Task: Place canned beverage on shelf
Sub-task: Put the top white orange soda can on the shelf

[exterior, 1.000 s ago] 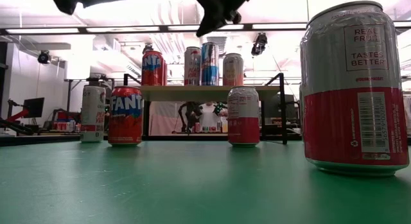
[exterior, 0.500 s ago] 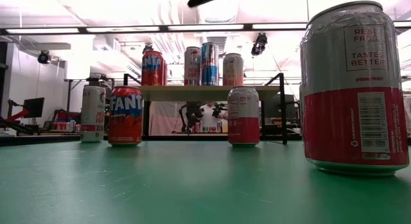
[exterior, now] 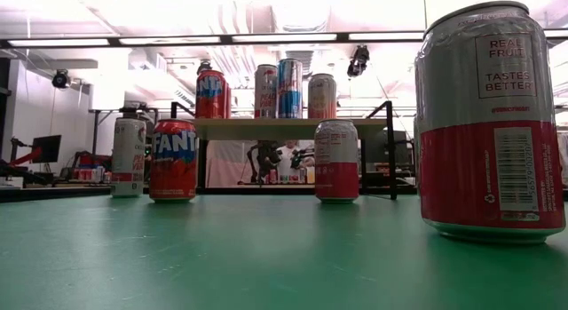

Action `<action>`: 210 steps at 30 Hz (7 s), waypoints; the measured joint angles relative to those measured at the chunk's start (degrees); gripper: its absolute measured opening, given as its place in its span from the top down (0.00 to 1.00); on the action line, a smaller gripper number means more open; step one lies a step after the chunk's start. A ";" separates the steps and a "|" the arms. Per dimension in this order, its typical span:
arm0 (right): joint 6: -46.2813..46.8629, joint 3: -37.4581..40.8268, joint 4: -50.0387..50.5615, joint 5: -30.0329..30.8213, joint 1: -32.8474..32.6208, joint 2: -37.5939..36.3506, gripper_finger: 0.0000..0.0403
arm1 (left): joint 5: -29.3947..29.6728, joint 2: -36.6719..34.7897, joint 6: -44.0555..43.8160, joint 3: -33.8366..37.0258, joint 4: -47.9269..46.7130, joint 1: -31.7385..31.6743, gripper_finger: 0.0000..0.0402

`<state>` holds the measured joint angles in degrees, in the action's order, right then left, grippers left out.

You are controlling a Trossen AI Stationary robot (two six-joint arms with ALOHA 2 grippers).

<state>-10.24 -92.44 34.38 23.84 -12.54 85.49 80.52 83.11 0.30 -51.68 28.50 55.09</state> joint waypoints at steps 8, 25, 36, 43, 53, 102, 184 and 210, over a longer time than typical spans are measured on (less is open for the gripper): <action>2.38 1.01 6.14 -0.29 -3.58 -0.22 0.98 | -2.00 -0.06 -6.39 0.07 -5.06 3.85 0.44; 5.60 4.36 9.94 -3.30 -4.94 -0.26 0.98 | -8.51 -2.68 -41.28 -2.52 -16.60 4.81 0.44; -0.23 4.65 9.66 -3.78 -4.59 -0.31 0.98 | -9.88 -3.46 -45.52 -4.57 -23.81 4.99 0.44; -3.26 4.86 6.79 -16.56 -1.70 -0.31 0.98 | -17.34 -6.95 -62.58 -4.55 -53.69 4.59 0.44; -2.80 4.89 6.81 -16.37 -1.17 -0.31 0.98 | -47.53 -13.18 -86.05 -6.65 -83.36 2.27 0.44; -3.29 4.94 0.47 -16.35 -0.09 -0.11 0.98 | -72.08 10.32 -109.10 -30.84 -108.46 2.56 0.16; 53.95 4.94 24.70 -4.24 13.71 11.57 0.11 | -28.16 -17.58 -78.83 -10.32 -113.12 -9.09 0.20; 54.01 4.91 17.17 -17.28 7.84 15.99 0.21 | -27.00 -17.57 -78.12 -10.29 -111.34 -9.09 0.20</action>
<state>43.77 -87.53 51.55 6.56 -4.71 101.48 53.52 65.54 -77.82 -61.97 -82.84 46.00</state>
